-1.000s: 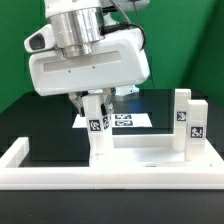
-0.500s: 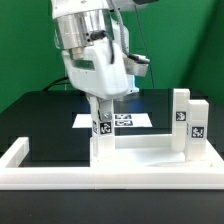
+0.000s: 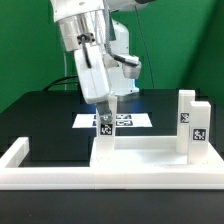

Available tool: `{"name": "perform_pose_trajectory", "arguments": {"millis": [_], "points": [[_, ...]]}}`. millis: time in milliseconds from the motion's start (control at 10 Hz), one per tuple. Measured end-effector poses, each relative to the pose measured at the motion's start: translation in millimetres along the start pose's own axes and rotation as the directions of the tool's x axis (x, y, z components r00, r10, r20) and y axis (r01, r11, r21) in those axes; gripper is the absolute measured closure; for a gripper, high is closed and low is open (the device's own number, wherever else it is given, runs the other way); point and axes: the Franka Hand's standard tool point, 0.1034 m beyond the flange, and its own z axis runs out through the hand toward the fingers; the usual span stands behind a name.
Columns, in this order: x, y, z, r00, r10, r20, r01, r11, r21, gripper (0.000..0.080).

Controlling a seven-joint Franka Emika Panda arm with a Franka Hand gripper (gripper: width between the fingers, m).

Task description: Assemble desk

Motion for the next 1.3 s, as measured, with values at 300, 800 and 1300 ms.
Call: {"name": "perform_pose_trajectory", "arguments": {"millis": [300,800,1300], "points": [[-2.6,0.2,-0.2,0.941,-0.339,-0.002,0.339,0.941,-0.013,0.0159],[-4.3,1.9,-3.4,0.474,-0.880,0.012,0.879,0.473,-0.059,0.0151],[-3.8,4.4,-3.2,0.550,-0.835,0.003,0.834,0.549,-0.059,0.0369]]}}
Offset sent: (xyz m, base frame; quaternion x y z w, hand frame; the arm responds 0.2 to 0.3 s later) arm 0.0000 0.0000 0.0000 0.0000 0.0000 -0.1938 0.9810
